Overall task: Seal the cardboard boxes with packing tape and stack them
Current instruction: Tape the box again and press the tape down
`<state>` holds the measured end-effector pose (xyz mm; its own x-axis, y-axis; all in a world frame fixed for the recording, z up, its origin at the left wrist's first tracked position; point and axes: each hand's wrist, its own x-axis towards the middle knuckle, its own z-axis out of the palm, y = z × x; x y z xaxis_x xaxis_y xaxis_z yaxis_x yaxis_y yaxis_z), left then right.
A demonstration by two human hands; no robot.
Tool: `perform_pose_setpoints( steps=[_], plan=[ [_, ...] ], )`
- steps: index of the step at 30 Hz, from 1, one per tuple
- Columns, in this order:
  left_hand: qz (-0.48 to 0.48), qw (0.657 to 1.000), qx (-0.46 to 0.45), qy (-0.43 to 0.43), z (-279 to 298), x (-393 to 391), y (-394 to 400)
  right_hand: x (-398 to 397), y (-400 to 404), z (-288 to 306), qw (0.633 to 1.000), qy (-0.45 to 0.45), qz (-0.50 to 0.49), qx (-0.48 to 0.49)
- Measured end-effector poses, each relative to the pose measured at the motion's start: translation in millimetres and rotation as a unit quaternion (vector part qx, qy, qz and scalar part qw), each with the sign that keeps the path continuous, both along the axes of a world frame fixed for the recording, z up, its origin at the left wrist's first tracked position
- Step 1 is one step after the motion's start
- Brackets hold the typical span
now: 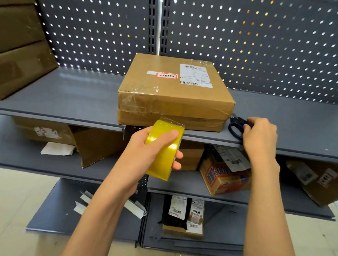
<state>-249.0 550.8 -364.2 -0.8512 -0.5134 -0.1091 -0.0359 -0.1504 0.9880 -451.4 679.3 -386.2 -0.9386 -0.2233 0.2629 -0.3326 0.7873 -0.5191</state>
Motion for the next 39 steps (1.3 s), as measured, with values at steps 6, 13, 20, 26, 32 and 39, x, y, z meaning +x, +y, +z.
perform_pose_setpoints(
  steps=[6, 13, 20, 26, 32, 39],
  plan=[
    [0.002, 1.000, 0.001, 0.005, -1.1, 0.7, -0.4, 0.8, -0.5, 2.5, 0.994, 0.065, 0.019, -0.080],
    [0.008, 1.000, -0.006, 0.018, -1.8, 2.3, -1.5, 63.0, -28.0, 50.3, 0.936, -0.019, 0.252, -0.244],
    [0.025, 0.999, -0.041, 0.025, -7.4, 10.2, -9.2, 85.2, -48.4, 36.2, 0.880, -0.206, 0.411, -0.122],
    [0.042, 0.997, -0.060, 0.019, -10.8, 17.8, -16.3, 87.8, -60.3, 28.1, 0.873, -0.178, 0.406, -0.204],
    [0.020, 0.998, -0.048, 0.016, -6.6, 23.9, -19.4, 90.2, -69.3, 23.5, 0.870, -0.161, 0.414, -0.215],
    [-0.004, 0.998, -0.060, 0.007, -3.6, 32.1, -27.7, 88.0, -72.5, 28.4, 0.831, -0.225, 0.469, -0.199]
  ],
)
